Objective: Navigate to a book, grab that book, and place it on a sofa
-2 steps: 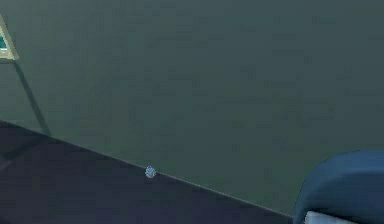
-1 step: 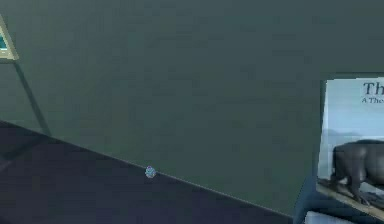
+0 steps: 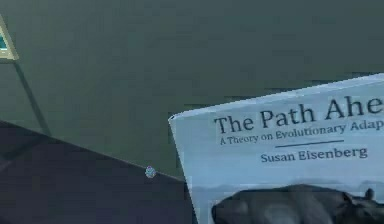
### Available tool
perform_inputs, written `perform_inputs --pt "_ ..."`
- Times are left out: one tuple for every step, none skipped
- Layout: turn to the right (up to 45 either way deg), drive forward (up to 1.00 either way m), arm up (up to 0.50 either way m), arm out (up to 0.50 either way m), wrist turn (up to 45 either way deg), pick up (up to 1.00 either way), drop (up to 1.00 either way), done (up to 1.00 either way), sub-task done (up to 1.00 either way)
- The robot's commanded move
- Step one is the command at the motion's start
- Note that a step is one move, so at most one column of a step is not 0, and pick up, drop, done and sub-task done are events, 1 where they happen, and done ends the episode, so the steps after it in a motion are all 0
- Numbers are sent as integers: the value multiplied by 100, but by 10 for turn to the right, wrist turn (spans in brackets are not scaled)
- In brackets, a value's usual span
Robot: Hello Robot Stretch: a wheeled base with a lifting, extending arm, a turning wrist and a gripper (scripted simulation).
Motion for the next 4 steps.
perform_inputs --pt "0 0 0 0 -270 0 0 0 0" --pt "0 0 0 -28 0 0 0 0 0" --pt "360 0 0 0 0 0 0 0 0" --pt "0 20 0 0 0 0 0 0 0"
